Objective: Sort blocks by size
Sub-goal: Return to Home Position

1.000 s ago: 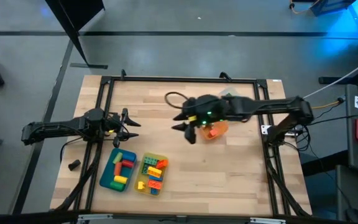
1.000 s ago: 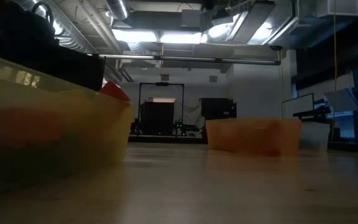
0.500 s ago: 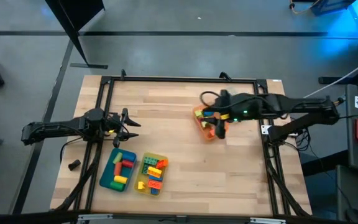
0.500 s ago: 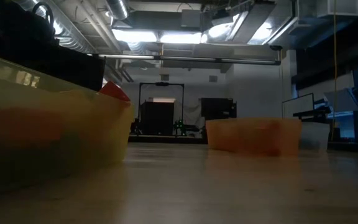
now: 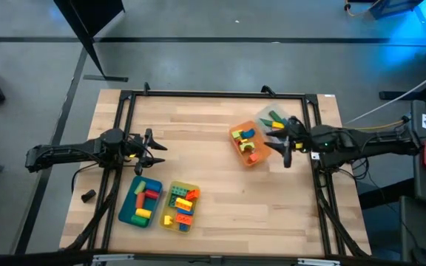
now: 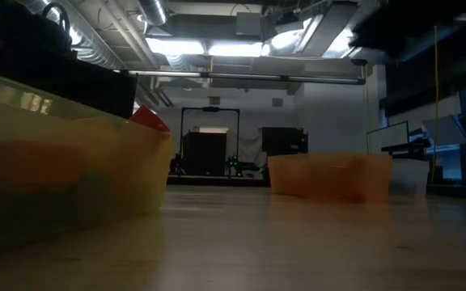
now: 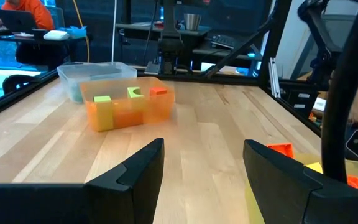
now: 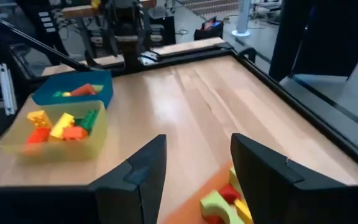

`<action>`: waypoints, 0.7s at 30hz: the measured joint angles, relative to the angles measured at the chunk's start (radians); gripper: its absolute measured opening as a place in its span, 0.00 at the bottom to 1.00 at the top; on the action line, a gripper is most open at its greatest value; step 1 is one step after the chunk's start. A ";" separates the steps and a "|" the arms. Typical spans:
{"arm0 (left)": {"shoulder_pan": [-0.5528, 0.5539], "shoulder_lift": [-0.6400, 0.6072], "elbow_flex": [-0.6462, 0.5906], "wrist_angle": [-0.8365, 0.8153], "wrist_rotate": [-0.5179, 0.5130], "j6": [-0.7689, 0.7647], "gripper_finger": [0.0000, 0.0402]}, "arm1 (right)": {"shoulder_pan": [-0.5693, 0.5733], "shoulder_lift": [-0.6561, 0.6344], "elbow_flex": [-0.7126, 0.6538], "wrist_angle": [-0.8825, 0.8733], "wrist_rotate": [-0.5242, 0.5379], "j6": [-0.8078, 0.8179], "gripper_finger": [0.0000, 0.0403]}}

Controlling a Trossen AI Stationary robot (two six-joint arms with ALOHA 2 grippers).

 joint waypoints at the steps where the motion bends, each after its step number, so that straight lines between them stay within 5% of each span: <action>1: 0.000 0.000 0.000 0.000 0.000 0.000 0.51 | 0.000 -0.035 -0.040 0.011 0.006 0.004 0.45; 10: 0.000 0.000 0.000 0.000 0.000 0.000 0.51 | 0.000 -0.333 -0.285 0.039 0.027 0.016 0.44; 21: 0.000 0.000 0.000 0.000 0.000 0.000 0.51 | 0.000 -0.570 -0.431 -0.027 0.014 0.007 0.44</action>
